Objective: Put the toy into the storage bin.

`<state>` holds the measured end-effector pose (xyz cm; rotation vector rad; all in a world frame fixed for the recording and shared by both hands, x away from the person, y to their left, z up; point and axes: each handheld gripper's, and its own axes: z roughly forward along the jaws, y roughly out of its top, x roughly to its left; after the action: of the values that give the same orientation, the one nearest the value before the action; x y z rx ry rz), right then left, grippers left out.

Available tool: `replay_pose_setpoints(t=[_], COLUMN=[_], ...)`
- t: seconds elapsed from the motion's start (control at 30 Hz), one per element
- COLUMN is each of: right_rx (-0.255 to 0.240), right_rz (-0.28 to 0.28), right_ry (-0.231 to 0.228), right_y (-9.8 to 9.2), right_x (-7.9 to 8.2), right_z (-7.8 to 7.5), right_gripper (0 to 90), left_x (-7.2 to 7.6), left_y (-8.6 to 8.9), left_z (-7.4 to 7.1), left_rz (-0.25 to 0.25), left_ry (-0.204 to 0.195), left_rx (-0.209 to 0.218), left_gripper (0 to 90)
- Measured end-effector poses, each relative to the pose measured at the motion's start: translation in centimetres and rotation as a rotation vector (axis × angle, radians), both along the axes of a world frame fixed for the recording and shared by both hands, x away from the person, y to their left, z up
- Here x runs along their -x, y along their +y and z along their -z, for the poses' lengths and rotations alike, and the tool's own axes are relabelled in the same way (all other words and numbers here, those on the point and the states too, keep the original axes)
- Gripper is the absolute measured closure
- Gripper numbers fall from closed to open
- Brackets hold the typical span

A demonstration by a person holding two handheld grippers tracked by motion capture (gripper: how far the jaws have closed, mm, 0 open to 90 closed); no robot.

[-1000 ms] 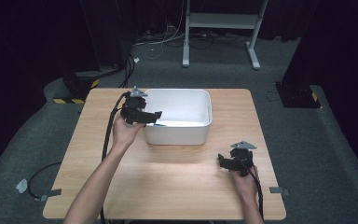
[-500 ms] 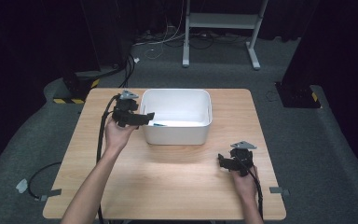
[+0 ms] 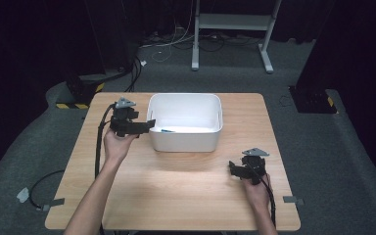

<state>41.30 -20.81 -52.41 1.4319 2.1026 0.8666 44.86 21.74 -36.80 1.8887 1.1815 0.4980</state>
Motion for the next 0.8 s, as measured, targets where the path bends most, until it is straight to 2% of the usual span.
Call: replay_pose_setpoints(t=[0.17, 0.33, 0.8], right_rx=[-0.001, -0.001, -0.002], right_rz=[-0.001, -0.002, -0.007], right_ry=[-0.001, 0.0, 0.0], right_y=[0.0, 0.0, -0.1], right_x=[0.0, 0.0, 0.0], right_z=[0.0, 0.0, 0.0], right_gripper=[17.8, 17.8, 17.8], left_x=[0.0, 0.4, 1.6], left_y=[0.1, 0.4, 2.0], left_z=[0.6, 1.1, 1.2], left_rz=[-0.002, -0.018, -0.059], left_ry=[0.003, 0.0, -0.003], left_rx=[0.01, 0.002, 0.006], left_gripper=[23.1, 23.5, 23.2])
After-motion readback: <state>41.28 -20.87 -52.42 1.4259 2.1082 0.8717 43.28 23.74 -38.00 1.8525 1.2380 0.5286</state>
